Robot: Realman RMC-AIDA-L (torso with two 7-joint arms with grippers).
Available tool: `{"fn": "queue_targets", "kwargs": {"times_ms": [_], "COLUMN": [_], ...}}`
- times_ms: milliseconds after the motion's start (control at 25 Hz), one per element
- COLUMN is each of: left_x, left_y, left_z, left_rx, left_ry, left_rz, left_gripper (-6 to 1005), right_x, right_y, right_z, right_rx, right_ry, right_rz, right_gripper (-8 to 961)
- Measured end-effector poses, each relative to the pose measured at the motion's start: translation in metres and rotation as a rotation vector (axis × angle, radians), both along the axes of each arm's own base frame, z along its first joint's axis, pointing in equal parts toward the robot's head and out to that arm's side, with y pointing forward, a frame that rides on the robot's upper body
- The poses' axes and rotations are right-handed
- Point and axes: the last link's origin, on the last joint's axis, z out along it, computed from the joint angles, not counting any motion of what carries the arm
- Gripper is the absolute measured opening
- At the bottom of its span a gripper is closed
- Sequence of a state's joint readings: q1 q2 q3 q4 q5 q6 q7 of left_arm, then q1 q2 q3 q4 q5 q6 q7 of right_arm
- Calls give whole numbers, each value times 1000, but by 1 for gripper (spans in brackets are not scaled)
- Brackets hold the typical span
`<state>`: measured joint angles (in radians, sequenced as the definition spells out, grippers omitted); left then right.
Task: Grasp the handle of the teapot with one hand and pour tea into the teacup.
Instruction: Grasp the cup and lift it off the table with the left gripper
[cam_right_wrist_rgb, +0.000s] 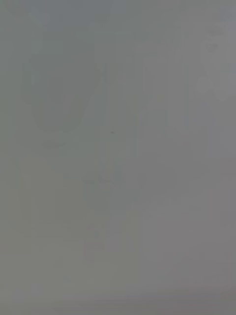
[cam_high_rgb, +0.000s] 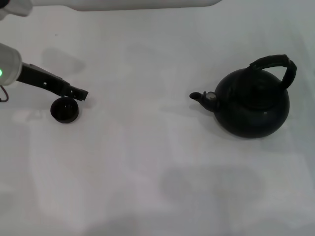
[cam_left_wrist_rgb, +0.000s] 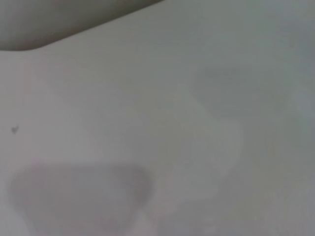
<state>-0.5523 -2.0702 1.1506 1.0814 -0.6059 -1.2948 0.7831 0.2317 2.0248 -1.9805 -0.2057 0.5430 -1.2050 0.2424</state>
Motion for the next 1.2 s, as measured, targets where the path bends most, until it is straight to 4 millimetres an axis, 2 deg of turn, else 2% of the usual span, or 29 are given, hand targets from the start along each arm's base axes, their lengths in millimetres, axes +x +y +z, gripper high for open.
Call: {"fn": "queue_targets", "kwargs": {"times_ms": [200, 800, 1200], "left_x": [1, -6, -7], "left_y": [-1, -4, -6], "left_z": [-10, -8, -11], "left_rx": [-38, -71, -79], "left_ry": [11, 89, 83], "left_rz": [2, 24, 35], "left_gripper": [886, 888, 888], "right_x": [1, 2, 2], "right_y": [0, 0, 0], "right_z": [1, 2, 1], "right_rx": [3, 4, 1], "right_ry": [0, -2, -3], "right_rz": [-3, -6, -6], "right_gripper": [868, 868, 868]}}
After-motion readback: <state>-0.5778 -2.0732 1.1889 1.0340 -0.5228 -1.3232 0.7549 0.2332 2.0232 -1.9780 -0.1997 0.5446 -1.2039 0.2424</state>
